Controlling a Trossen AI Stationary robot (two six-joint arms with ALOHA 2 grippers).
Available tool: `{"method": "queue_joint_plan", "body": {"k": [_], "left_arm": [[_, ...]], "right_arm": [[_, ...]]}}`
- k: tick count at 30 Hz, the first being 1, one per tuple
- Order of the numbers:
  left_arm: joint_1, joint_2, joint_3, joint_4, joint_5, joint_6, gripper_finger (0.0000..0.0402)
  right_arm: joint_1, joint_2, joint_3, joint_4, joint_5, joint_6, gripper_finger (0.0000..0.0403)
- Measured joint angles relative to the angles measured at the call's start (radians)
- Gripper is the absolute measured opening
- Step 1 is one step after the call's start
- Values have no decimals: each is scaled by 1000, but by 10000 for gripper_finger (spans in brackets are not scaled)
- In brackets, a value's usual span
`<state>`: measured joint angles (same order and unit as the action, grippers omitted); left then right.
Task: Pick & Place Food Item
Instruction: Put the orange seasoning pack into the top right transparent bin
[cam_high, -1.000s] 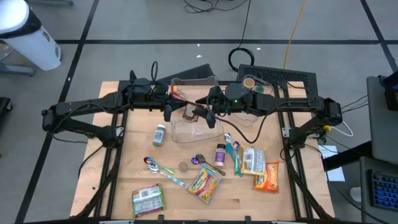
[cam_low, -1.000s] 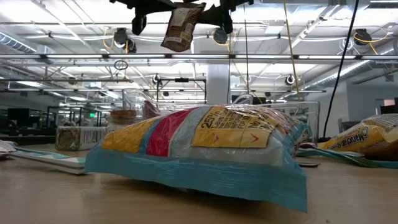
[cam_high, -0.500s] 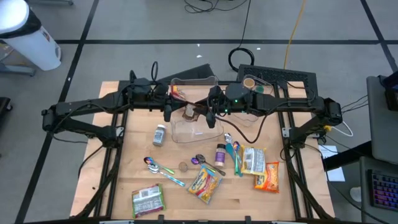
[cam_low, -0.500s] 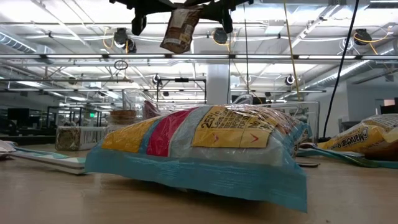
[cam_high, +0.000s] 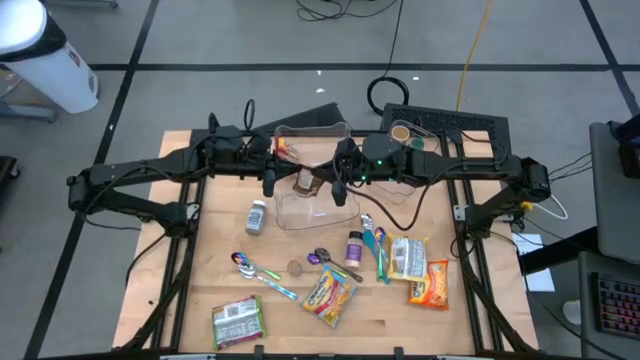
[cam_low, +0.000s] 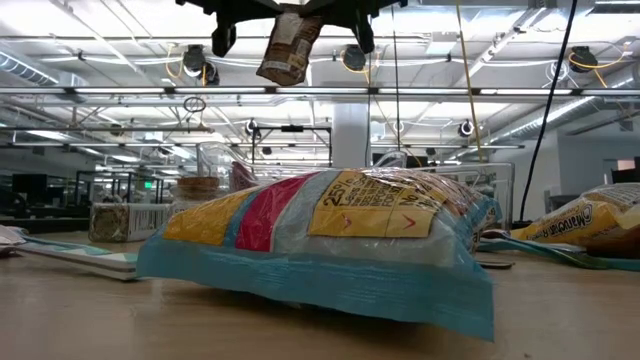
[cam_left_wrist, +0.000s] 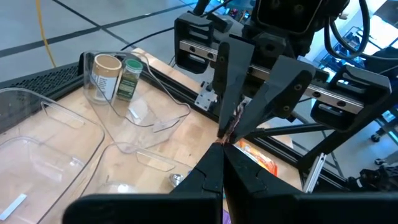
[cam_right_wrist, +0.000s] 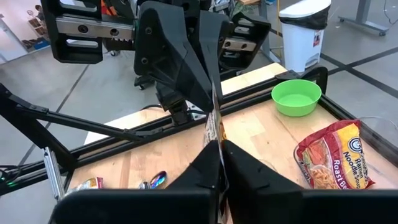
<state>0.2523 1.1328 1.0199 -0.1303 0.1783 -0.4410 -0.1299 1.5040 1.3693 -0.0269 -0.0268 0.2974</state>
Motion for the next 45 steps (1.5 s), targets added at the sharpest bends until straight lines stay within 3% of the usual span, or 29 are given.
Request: {"method": "queue_joint_plan", "body": {"k": [17, 22, 31, 37, 45], "left_arm": [[0, 0, 0, 1, 2, -7, 16], [0, 0, -1, 27, 54, 42, 24], [29, -1, -1, 80, 68, 66, 107], [96, -85, -1, 67, 102, 67, 150], [187, -285, -1, 22, 138, 85, 161]], "right_arm": [[0, 0, 0, 0, -4, 5, 1], [0, -2, 0, 0, -4, 5, 0], [-2, -7, -1, -1, -2, 5, 0], [-5, -14, -2, -2, -1, 5, 0], [-42, -81, -2, -5, 24, 42, 0]]}}
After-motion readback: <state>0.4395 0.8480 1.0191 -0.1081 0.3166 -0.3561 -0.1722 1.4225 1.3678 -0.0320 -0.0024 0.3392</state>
